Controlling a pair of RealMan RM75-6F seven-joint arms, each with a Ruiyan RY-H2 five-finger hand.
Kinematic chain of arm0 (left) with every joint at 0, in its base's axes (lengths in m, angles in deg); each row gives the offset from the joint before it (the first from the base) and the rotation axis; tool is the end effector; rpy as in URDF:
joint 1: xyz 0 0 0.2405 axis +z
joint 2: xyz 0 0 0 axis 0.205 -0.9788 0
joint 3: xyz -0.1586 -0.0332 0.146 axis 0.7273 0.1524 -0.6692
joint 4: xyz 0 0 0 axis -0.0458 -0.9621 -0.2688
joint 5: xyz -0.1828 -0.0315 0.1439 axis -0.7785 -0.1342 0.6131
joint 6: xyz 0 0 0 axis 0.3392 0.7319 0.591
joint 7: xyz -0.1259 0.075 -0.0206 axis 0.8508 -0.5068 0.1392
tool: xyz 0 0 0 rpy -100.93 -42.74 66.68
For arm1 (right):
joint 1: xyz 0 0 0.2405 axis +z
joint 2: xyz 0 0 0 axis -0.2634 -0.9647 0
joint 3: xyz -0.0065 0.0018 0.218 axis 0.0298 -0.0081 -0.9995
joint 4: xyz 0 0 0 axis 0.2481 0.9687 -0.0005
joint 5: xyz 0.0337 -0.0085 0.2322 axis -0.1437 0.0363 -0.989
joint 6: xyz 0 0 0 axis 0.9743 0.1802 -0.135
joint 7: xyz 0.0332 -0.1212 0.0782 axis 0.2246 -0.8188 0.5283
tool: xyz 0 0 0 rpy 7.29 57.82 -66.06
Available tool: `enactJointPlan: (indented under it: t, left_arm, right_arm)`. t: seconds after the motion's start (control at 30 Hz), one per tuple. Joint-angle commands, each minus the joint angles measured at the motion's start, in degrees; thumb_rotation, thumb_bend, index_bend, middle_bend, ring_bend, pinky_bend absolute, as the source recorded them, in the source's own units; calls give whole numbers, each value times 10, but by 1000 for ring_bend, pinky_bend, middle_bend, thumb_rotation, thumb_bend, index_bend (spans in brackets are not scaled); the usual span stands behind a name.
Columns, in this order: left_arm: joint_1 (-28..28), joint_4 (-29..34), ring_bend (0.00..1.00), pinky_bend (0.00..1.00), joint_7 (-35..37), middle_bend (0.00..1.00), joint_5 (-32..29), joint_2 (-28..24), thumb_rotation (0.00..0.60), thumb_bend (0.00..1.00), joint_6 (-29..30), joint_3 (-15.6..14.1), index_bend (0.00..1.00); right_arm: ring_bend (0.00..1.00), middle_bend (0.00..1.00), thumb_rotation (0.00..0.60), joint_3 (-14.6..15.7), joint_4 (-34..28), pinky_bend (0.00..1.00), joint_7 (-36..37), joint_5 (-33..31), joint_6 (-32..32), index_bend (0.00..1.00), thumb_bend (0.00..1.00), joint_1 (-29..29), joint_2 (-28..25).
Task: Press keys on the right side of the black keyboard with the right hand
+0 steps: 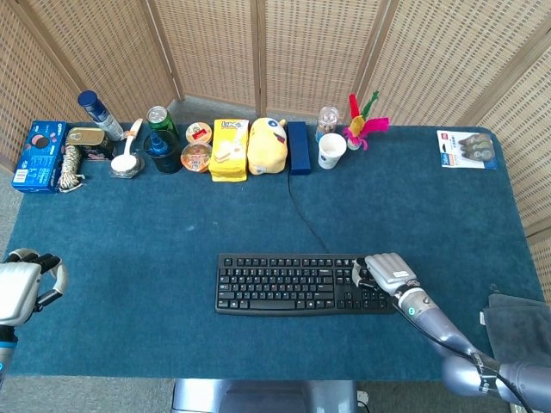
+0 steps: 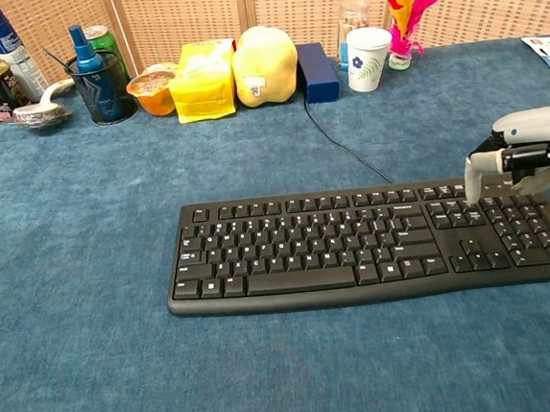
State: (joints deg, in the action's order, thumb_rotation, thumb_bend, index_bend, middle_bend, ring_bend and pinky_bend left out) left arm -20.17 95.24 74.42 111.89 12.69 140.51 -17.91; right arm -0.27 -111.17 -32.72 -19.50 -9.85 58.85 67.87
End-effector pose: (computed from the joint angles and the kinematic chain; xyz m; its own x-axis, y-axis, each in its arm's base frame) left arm -0.2619 0.1999 0.1179 0.4720 0.0447 0.8805 0.8815 -0.0391 -0.4705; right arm -0.1836 -0.2872 -0.0062 0.3957 -0.5887 0.7049 -0.9155 -0.1917 0.3538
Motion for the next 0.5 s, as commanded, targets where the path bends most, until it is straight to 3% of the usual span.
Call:
enactJointPlan:
  t: [0.03, 0.5]
  left_arm:
    - [0, -2, 506, 286, 1, 578, 0, 1, 11, 528, 1, 0, 610]
    - [2, -12, 504, 286, 11, 578, -4, 3, 10, 528, 2, -2, 610]
  right_arm:
    - [1000, 1000, 0, 2, 3, 1000, -8, -10, 1, 374, 656, 6, 6]
    - [1000, 1000, 0, 11, 16, 1000, -34, -50, 6, 374, 655, 27, 25]
